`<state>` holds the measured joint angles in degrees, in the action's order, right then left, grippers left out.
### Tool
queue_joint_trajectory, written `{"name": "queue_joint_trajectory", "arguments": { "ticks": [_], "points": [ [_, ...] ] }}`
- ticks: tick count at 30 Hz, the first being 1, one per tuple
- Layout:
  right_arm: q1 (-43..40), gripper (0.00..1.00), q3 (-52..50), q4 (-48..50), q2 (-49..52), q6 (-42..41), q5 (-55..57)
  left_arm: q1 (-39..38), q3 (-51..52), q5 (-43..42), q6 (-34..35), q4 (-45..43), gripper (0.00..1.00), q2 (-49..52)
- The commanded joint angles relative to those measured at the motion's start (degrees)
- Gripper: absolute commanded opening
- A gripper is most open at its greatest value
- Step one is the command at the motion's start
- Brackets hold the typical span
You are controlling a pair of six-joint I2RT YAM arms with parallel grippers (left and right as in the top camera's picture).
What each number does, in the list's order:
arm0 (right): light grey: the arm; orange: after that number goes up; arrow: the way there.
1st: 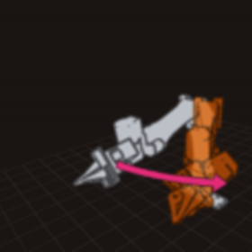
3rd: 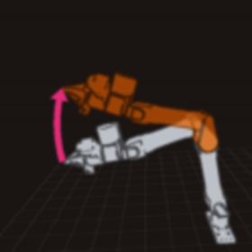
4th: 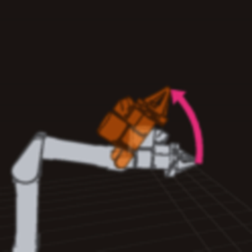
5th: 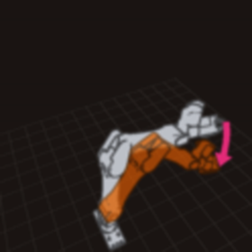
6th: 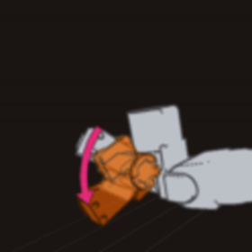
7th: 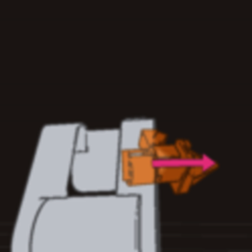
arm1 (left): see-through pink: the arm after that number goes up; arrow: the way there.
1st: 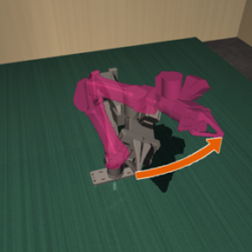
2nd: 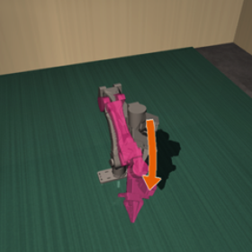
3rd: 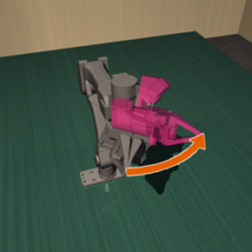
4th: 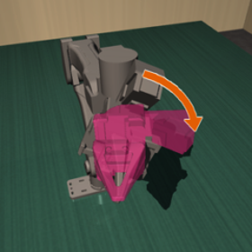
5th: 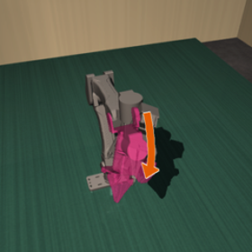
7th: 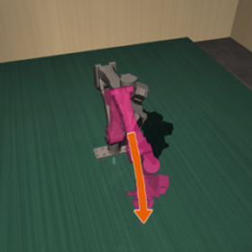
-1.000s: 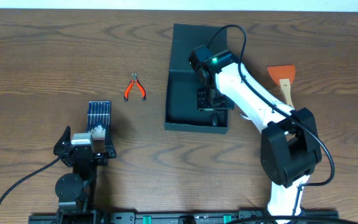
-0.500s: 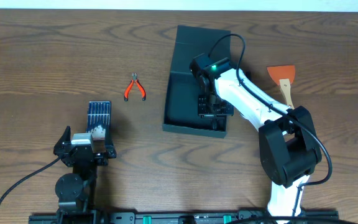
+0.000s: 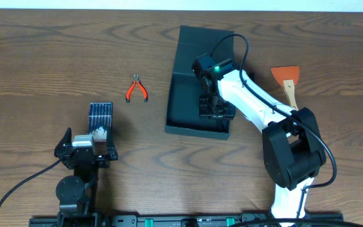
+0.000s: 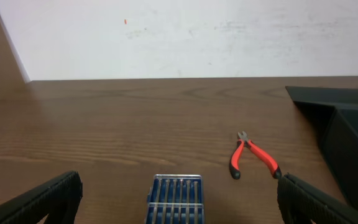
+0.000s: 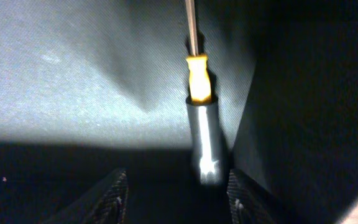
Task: Pack container
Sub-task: 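Lower the screwdriver into the box and open the right gripper, then withdraw the right gripper and move it over the red hammer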
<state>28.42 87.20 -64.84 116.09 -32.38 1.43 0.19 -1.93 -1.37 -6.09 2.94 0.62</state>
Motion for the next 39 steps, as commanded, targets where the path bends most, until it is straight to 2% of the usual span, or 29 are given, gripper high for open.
{"name": "queue_joint_trajectory", "arguments": {
  "ticks": [1,4,13,19,24,33,39],
  "points": [
    [-1.01,0.54,-0.35,0.92,-0.68,2.03,0.04,-0.26,1.64,0.09,-0.52,1.03,0.98,-0.35],
    [-2.21,0.5,-0.35,1.7,-0.68,3.98,0.04,-0.26,1.62,0.09,-0.52,1.03,0.99,-0.35],
    [-8.87,0.49,-0.35,1.31,-0.68,12.79,-1.77,-0.26,1.62,0.09,-0.52,1.03,0.99,-0.35],
    [-11.26,0.55,-0.33,1.38,-0.68,18.84,-3.65,-0.26,1.64,0.11,-0.52,1.03,0.99,-0.33],
    [-10.78,0.57,-0.31,1.51,-0.68,25.0,-10.32,-0.26,1.62,0.09,-0.55,1.03,0.99,-0.33],
    [-7.85,0.6,1.99,2.27,-0.68,27.19,-14.21,-0.26,1.62,0.09,-0.52,1.03,0.99,-0.33],
    [-6.8,0.61,10.82,-0.85,-0.7,27.34,-14.38,-0.26,1.64,0.09,-0.52,1.03,0.98,-0.35]
  ]
}}
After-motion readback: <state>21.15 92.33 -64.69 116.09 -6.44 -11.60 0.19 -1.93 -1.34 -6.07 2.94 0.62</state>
